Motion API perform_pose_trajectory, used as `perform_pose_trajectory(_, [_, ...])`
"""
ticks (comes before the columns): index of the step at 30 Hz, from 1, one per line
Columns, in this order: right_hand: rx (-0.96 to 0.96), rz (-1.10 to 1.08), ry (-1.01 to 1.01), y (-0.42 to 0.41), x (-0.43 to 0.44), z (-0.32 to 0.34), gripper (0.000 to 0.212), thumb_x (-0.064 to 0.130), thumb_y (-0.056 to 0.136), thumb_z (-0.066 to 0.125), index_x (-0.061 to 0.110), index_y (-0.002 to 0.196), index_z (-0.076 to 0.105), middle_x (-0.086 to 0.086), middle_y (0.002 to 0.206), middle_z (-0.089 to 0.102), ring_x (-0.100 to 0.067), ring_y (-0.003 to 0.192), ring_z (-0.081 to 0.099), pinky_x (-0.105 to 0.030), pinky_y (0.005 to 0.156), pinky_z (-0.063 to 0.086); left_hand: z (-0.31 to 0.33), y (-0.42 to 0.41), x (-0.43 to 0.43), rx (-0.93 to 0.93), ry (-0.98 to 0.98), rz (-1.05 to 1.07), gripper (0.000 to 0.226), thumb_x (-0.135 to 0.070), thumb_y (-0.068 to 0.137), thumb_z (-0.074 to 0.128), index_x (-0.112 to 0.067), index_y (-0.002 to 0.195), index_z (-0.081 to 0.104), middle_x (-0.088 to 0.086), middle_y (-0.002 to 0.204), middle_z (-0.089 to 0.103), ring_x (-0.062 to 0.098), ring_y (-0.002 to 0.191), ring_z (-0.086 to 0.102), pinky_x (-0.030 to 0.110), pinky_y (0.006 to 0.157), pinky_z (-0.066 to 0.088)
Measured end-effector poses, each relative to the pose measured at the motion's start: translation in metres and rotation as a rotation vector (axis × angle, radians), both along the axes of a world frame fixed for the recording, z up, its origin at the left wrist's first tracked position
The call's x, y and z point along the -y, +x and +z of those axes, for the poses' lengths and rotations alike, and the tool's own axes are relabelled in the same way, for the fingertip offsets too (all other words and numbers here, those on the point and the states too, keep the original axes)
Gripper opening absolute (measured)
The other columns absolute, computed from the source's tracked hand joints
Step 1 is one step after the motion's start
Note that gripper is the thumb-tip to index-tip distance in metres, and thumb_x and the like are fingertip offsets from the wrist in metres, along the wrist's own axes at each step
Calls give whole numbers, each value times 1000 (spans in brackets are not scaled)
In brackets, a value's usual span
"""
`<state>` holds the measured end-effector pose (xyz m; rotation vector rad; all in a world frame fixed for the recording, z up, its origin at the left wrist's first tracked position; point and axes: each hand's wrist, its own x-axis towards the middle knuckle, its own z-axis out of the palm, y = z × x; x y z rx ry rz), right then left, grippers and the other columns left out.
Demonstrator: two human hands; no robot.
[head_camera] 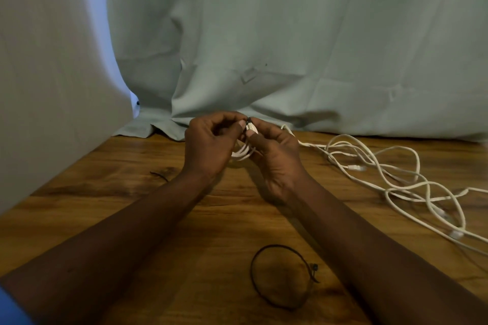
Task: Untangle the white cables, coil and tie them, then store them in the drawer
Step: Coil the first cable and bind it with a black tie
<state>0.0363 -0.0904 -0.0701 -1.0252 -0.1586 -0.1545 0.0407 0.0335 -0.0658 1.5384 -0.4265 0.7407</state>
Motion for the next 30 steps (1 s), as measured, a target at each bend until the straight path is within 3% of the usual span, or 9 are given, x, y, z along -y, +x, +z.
perform_pose_trajectory(4, [-16,18,76,-8,-2,4,39,-8,82,71,-6,121,68,-26,112,74,-42,111,70,-51,96,58,2,0,0,5,20,62,15,-6,86,80,-18,94,76,-5,79,76,1,65,66,15,60,49])
perform_pose_trajectory(8, [-38,5,122,-12,-2,6,40,-10,81,73,-7,121,67,-27,115,73,-44,113,69,-55,100,55,2,-4,1,40,101,122,14,-10,85,80,-23,91,80,-12,83,77,2,76,71,15,67,53])
perform_pose_trajectory(11, [-51,-2,130,-13,-3,5,38,-10,83,71,-7,121,67,-26,115,73,-43,113,69,-56,102,53,1,-3,-1,72,171,164,13,-16,88,78,-25,96,81,-15,86,77,1,78,71,22,70,57])
perform_pose_trajectory(14, [-60,-9,118,-12,-3,5,39,-8,85,72,-5,123,67,-26,118,72,-42,116,67,-57,104,52,0,0,-6,204,364,260,13,-28,89,75,-27,101,81,-15,90,77,5,74,67,40,74,57])
perform_pose_trajectory(17, [-75,4,126,-11,-1,5,37,-7,87,70,-3,123,68,-22,117,74,-39,116,68,-51,102,55,1,4,-10,308,484,306,16,-31,88,75,-28,103,80,-14,92,77,10,72,63,49,75,54])
perform_pose_trajectory(20, [-83,25,149,-11,-1,6,35,-7,88,69,-3,123,68,-19,116,75,-37,117,68,-46,99,56,4,3,-12,355,533,334,15,-28,87,76,-28,101,80,-18,86,74,9,68,60,49,75,54])
perform_pose_trajectory(24, [-87,21,161,-12,-4,4,35,-6,87,70,-4,122,68,-22,119,73,-36,114,70,-52,101,55,6,-2,-8,382,519,411,6,-27,85,79,-29,89,78,-33,63,47,4,62,55,45,82,49])
perform_pose_trajectory(27, [-90,4,184,-14,-5,5,38,-7,87,70,-4,124,66,-22,118,73,-30,103,74,-53,101,55,2,-1,-7,337,520,464,6,-36,86,75,-30,86,76,-24,66,57,8,71,62,41,92,37])
perform_pose_trajectory(30, [-90,-10,196,-14,-6,5,38,-8,88,68,-5,126,66,-22,116,74,-32,107,73,-54,102,54,1,1,-5,314,581,519,15,-44,89,66,-31,89,74,-16,82,72,9,80,63,38,95,29])
